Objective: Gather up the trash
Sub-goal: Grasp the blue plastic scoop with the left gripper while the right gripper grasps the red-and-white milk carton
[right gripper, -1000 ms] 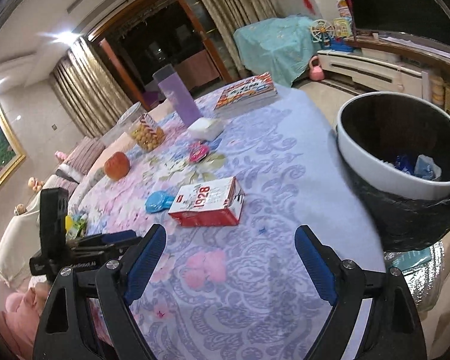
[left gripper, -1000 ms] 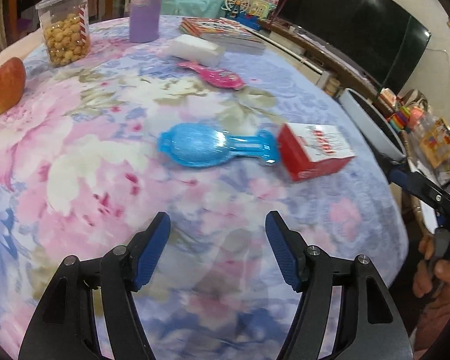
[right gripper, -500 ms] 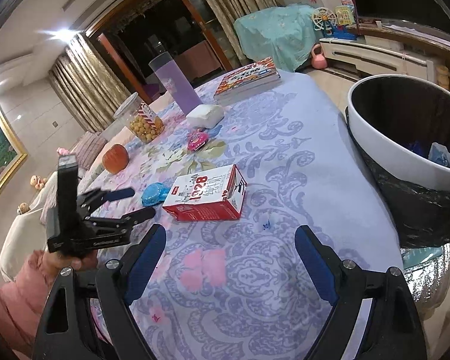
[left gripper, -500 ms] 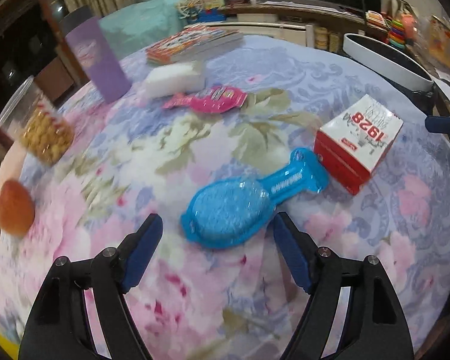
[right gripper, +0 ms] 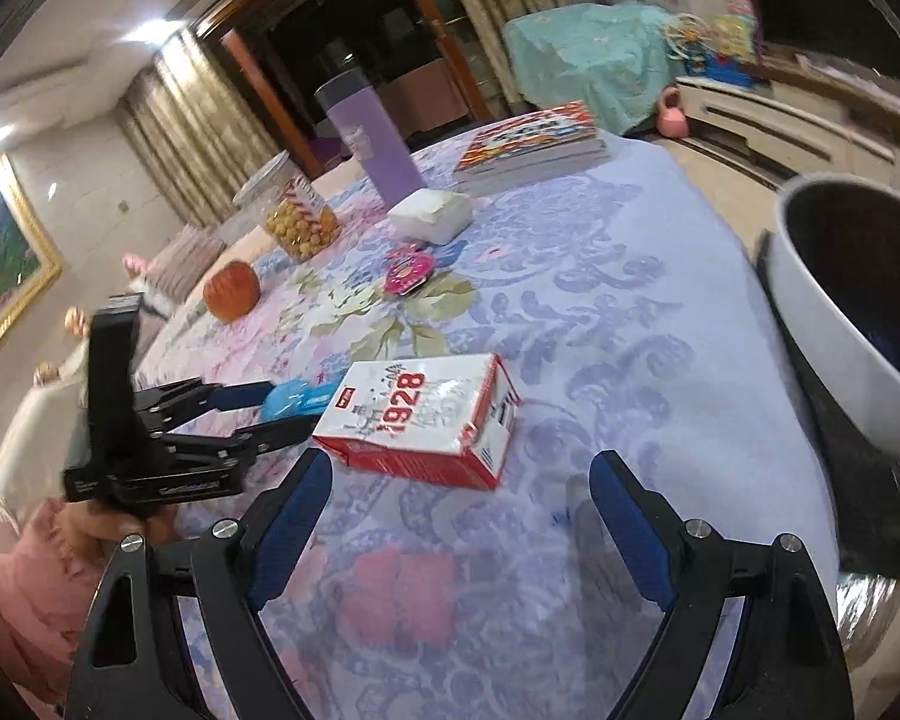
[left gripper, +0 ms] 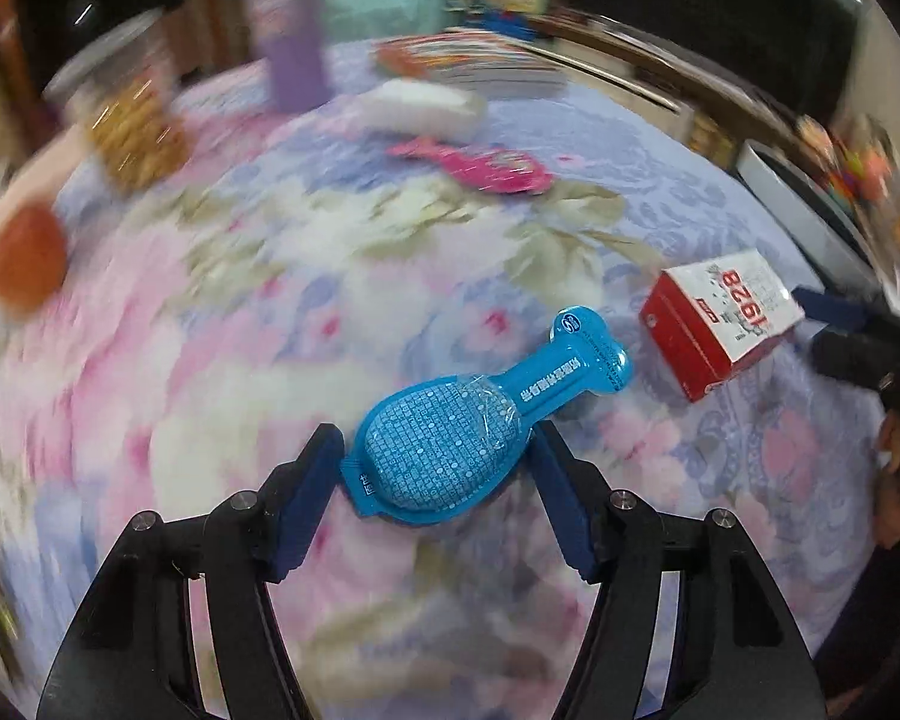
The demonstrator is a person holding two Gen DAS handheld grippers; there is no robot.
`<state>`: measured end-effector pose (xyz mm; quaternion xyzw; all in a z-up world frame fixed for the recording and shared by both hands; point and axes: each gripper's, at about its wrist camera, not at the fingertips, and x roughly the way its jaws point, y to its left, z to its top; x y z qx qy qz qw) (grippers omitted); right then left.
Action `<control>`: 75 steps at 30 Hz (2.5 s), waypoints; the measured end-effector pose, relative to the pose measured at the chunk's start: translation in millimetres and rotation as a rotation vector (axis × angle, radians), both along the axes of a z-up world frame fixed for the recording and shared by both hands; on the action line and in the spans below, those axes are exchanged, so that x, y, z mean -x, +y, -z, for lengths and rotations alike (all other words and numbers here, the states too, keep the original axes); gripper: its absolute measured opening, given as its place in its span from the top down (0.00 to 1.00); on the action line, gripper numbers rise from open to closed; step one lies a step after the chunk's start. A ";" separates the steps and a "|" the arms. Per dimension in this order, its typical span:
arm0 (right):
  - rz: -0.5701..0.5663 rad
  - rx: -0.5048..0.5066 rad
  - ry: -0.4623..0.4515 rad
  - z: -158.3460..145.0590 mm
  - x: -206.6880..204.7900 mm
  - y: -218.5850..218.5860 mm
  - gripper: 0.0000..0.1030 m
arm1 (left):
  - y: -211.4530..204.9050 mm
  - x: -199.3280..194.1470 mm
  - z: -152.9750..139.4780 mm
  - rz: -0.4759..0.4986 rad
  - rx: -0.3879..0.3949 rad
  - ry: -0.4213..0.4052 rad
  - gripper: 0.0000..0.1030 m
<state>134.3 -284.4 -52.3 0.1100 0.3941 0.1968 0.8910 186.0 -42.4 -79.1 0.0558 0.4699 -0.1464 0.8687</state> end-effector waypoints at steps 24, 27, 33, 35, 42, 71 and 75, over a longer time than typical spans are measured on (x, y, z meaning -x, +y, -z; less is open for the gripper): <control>-0.190 0.025 0.070 6.7 10.7 28.3 0.43 | 25.9 38.5 -4.0 -0.091 0.087 -0.020 0.26; -0.198 0.155 -0.020 -8.4 15.0 33.7 0.33 | 25.8 37.0 -7.6 -0.025 0.053 -0.048 0.20; -0.330 0.279 -0.046 -13.7 -13.1 52.5 0.24 | 18.8 29.7 1.7 0.141 0.007 -0.056 0.19; -0.367 0.313 -0.032 -7.2 -22.1 61.3 0.21 | 17.1 24.6 6.9 0.156 0.007 -0.034 0.19; -0.353 0.296 0.029 14.2 -40.4 67.9 0.26 | 10.1 24.7 7.1 0.167 -0.022 -0.052 0.29; -0.039 0.141 0.042 11.1 2.6 34.5 0.44 | -6.3 54.4 -3.1 0.062 0.070 -0.042 0.51; 0.024 0.086 0.023 1.9 20.9 15.7 0.49 | -24.3 58.7 -11.6 0.058 0.131 -0.054 0.51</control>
